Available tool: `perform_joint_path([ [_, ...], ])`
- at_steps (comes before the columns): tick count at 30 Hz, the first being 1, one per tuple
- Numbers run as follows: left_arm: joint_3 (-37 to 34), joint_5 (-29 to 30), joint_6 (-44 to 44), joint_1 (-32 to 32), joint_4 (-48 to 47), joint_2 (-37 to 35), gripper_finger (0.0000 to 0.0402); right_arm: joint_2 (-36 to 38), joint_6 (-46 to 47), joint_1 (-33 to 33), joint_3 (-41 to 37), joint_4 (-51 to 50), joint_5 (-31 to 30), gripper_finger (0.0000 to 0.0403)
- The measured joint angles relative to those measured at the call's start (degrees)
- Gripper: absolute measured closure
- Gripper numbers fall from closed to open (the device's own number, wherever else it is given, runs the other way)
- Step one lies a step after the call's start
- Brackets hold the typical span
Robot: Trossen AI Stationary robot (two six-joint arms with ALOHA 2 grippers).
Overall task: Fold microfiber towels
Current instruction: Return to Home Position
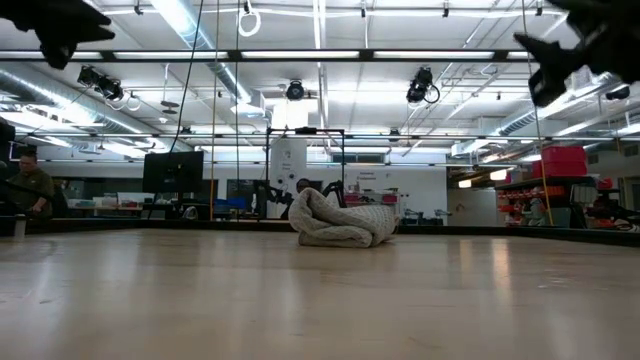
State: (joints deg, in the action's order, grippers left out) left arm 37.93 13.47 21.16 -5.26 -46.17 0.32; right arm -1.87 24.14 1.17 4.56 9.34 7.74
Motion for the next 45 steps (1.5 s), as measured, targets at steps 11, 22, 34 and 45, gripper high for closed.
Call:
perform_joint_path([
  [11, 0.0, -15.0, -5.3, 0.0, 5.7, 0.0, 0.0292, 0.0, -0.1, 0.0, 0.0, 36.1, 0.0, 0.0180],
  [22, 0.1, -20.9, 5.9, 0.0, -6.6, 0.0, 0.0292, 0.0, -0.1, 0.0, 0.0, 61.0, 0.0, 0.0212],
  [34, -0.6, -11.3, -1.4, -0.2, -2.4, 0.0, 0.0292, 0.0, -0.1, 0.0, 0.0, 61.9, 0.0, 0.0242],
  [45, -28.6, -9.3, -7.8, 2.7, 51.1, -0.1, 0.0292, 0.0, -0.1, 0.0, 0.0, 61.9, 0.0, 0.0284],
])
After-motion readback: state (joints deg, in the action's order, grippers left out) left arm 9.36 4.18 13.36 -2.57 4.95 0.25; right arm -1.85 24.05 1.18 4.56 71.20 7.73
